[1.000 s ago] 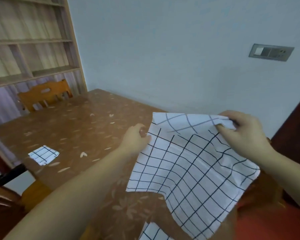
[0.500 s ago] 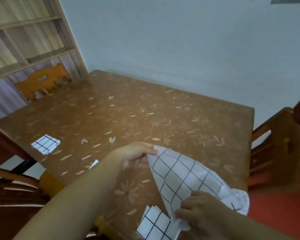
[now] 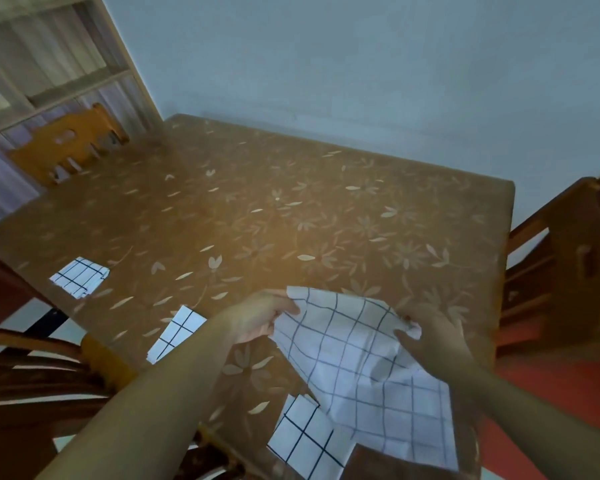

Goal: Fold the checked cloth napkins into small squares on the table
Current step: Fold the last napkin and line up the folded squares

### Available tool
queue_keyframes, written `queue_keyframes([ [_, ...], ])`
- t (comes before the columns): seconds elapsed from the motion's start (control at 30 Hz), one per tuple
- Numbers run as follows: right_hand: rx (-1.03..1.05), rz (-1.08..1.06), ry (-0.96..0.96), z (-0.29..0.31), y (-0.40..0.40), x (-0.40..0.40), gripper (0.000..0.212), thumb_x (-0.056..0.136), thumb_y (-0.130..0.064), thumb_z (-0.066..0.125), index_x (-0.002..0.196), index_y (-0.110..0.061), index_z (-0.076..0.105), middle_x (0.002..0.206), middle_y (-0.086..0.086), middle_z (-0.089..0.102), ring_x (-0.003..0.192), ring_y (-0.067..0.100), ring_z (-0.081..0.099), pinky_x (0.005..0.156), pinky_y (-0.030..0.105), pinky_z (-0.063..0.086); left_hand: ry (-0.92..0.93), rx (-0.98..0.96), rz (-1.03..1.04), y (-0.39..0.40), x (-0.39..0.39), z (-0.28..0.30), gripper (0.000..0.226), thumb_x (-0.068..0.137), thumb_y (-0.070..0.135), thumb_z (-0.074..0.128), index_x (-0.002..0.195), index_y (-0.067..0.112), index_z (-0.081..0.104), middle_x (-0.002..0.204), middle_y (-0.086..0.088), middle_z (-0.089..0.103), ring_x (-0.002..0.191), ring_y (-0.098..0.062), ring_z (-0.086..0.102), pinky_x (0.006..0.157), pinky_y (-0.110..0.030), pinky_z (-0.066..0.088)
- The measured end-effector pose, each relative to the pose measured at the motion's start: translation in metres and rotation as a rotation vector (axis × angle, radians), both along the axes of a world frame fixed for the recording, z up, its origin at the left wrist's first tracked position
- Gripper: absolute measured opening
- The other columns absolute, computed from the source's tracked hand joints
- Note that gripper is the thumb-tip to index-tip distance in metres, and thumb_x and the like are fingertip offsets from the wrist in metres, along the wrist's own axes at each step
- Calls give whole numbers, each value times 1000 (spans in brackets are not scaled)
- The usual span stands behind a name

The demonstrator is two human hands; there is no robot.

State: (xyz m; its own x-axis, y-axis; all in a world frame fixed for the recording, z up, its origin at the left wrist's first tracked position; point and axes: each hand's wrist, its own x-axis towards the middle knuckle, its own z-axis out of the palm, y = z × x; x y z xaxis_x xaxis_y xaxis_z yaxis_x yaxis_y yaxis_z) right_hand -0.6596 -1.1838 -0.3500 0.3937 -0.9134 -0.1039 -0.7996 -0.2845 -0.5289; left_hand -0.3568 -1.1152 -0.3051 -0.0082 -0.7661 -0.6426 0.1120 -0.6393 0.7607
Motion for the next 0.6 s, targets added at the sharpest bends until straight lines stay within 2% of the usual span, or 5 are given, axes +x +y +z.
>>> queue_keyframes([
  [0.1, -58, 15, -137, 2, -8, 1, 10, 83, -21, 69, 86, -30, 68, 83, -15, 66, 83, 10, 63, 82, 35, 51, 48, -22, -10, -4, -2, 2, 23, 79, 19, 69, 100, 10, 76, 111, -15, 71, 101, -27, 69, 83, -35, 55],
  [0.2, -181, 67, -217, 10, -11, 3, 9, 82, -15, 72, 85, -23, 72, 78, -18, 63, 76, 0, 60, 66, 12, 46, -18, -99, 31, -13, -5, 15, 33, 84, 39, 69, 100, 12, 76, 107, -11, 73, 96, -21, 71, 73, -27, 56],
  [0.27, -220, 69, -278, 16, -13, 2, 11, 82, -14, 73, 83, -24, 69, 76, -20, 60, 76, -4, 57, 65, 8, 45, -134, -172, 84, -22, -7, 27, 28, 88, 33, 68, 102, 9, 74, 100, -12, 75, 89, -23, 73, 69, -29, 56],
  [0.47, 59, 8, -94, 31, -38, -6, 29, 77, -40, 74, 99, -33, 57, 91, -12, 64, 83, 9, 60, 76, 31, 52, -270, -375, 34, -37, -1, 78, 19, 88, 29, 69, 95, 12, 75, 90, -9, 76, 81, -24, 74, 59, -26, 56],
  [0.6, 89, 37, 88, 36, -48, -3, 12, 83, -39, 68, 89, -28, 68, 80, -16, 59, 81, 8, 61, 66, 24, 45, -300, -434, 11, -40, 10, 92, 15, 87, 28, 70, 86, 15, 77, 90, -10, 76, 83, -25, 74, 63, -28, 57],
])
